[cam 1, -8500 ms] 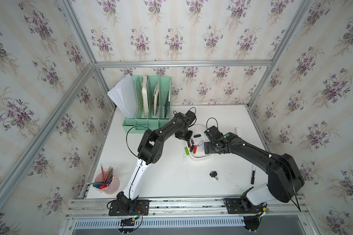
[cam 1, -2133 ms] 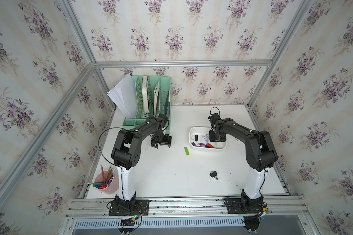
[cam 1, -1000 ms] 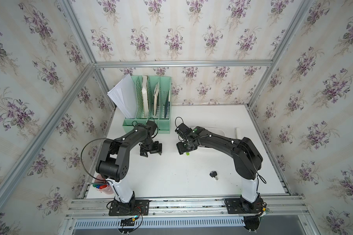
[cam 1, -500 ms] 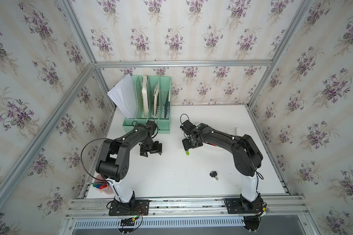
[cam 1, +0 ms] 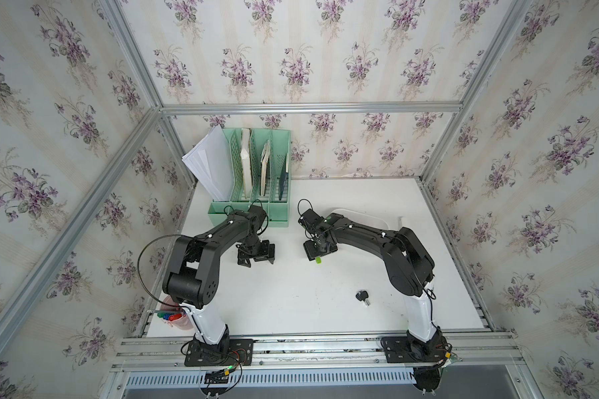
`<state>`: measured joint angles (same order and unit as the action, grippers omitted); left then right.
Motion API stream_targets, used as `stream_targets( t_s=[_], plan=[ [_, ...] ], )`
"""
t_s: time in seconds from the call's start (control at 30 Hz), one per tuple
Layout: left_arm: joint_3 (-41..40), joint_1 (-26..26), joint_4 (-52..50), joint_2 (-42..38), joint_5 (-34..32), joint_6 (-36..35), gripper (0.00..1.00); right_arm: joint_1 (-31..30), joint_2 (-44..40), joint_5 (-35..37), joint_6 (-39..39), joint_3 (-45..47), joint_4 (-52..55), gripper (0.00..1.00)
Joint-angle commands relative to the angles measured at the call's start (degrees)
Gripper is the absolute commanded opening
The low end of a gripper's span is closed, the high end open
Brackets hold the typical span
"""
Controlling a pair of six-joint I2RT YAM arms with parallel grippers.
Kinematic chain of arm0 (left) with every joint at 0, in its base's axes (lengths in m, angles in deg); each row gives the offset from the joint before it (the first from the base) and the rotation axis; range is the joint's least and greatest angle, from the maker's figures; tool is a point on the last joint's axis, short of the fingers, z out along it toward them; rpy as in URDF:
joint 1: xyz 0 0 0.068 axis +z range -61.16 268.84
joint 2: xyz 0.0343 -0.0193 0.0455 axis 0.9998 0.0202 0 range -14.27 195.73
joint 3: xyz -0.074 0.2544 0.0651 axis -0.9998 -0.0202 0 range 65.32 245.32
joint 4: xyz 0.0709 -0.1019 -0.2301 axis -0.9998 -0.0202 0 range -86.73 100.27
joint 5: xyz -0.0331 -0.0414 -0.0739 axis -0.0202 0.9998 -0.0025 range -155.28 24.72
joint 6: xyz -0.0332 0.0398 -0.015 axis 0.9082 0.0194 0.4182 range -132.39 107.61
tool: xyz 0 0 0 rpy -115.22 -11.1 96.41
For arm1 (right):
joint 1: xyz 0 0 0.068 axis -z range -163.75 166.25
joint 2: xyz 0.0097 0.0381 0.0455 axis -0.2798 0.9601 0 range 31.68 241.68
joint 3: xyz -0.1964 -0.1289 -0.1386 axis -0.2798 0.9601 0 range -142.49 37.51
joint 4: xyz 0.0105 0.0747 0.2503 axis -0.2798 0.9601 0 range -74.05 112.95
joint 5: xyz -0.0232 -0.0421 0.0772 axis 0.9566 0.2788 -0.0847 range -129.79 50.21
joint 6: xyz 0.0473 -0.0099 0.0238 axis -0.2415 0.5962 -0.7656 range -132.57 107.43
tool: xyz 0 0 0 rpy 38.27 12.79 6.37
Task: Put the usb flash drive into the storage box
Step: Pick up the USB flash from the center of the board, then place the USB flash in the storage box.
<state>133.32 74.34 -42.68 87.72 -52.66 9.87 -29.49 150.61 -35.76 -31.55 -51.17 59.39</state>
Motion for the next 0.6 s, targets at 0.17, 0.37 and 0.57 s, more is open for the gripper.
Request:
stream_targets(
  t_s=[0.17, 0.37, 0.57],
  plan=[
    [-0.2, 0.1, 0.1, -0.1, -0.5, -0.9, 0.90, -0.2, 2.2, -1.9, 1.1, -0.9, -0.6, 0.61],
    [-0.3, 0.1, 0.0, -0.1, -0.6, -0.9, 0.90, -0.6, 2.9, -2.6, 1.0, -0.9, -0.7, 0.49],
    [-0.2, 0.1, 0.1, -0.1, -0.5, -1.0, 0.90, -0.7, 3.8, -2.6, 0.9, -0.8, -0.4, 0.36]
  ],
)
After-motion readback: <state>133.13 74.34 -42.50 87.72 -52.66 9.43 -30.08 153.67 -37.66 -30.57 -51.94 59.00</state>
